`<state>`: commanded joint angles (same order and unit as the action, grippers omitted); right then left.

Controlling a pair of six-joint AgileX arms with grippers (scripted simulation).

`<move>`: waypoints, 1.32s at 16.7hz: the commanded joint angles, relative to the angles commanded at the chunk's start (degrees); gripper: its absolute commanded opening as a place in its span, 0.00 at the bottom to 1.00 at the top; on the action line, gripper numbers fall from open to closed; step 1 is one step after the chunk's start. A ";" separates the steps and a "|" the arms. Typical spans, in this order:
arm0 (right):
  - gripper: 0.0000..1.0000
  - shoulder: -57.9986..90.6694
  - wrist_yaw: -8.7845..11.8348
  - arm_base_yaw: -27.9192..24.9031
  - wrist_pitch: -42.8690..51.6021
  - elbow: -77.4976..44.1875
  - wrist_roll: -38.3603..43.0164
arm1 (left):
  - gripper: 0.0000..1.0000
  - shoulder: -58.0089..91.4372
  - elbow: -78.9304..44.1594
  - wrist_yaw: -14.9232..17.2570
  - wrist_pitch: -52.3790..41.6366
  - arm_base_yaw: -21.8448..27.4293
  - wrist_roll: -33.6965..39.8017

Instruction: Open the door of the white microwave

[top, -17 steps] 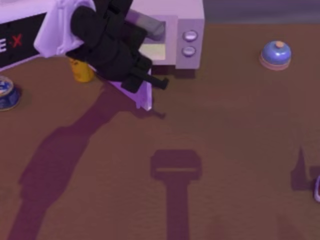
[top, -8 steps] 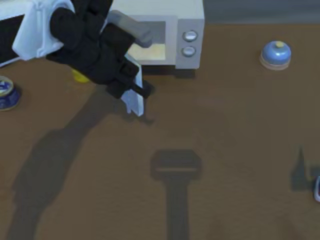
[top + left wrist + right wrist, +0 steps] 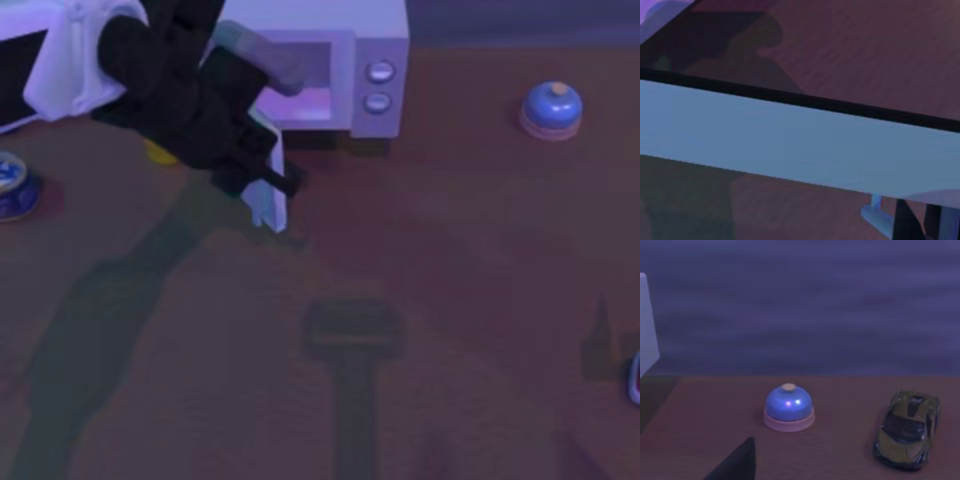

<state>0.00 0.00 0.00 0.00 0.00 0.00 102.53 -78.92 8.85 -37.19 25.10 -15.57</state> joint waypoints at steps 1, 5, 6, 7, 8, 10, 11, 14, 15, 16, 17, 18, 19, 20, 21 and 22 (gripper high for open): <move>1.00 0.00 0.00 0.00 0.00 0.00 0.00 | 0.00 0.00 0.00 0.00 0.00 0.00 0.00; 1.00 0.00 0.00 0.00 0.00 0.00 0.00 | 0.00 0.00 0.00 0.00 0.00 0.00 0.00; 1.00 0.00 0.00 0.00 0.00 0.00 0.00 | 0.00 0.00 0.00 0.00 0.00 0.00 0.00; 1.00 0.00 0.00 0.00 0.00 0.00 0.00 | 0.00 0.00 0.00 0.00 0.00 0.00 0.00; 1.00 0.00 0.00 0.00 0.00 0.00 0.00 | 0.00 0.00 0.00 0.00 0.00 0.00 0.00; 1.00 0.00 0.00 0.00 0.00 0.00 0.00 | 0.00 0.00 0.00 0.00 0.00 0.00 0.00; 1.00 0.00 0.00 0.00 0.00 0.00 0.00 | 0.00 0.00 0.00 0.00 0.00 0.00 0.00; 1.00 0.00 0.00 0.00 0.00 0.00 0.00 | 0.00 0.00 0.00 0.00 0.00 0.00 0.00; 1.00 0.00 0.00 0.00 0.00 0.00 0.00 | 0.00 0.00 0.00 0.00 0.00 0.00 0.00; 1.00 0.00 0.00 0.00 0.00 0.00 0.00 | 0.00 0.20 0.22 0.31 -0.02 0.21 0.15; 1.00 0.00 0.00 0.00 0.00 0.00 0.00 | 0.00 0.16 0.24 0.39 -0.05 0.15 -0.04; 1.00 0.00 0.00 0.00 0.00 0.00 0.00 | 0.00 -0.01 0.36 0.73 -0.16 -0.10 -0.77; 1.00 0.00 0.00 0.00 0.00 0.00 0.00 | 0.00 -0.27 0.56 1.26 -0.33 -0.52 -1.89; 1.00 0.00 0.00 0.00 0.00 0.00 0.00 | 0.00 -0.61 0.82 1.94 -0.56 -1.07 -3.26; 1.00 0.00 0.00 0.00 0.00 0.00 0.00 | 0.00 -1.01 1.12 2.71 -0.80 -1.70 -4.80; 1.00 0.00 0.00 0.00 0.00 0.00 0.00 | 0.00 -1.41 1.45 3.51 -1.07 -2.36 -6.37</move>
<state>0.00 0.00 0.00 0.00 0.00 0.00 101.11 -77.48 12.37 -38.25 22.73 -21.95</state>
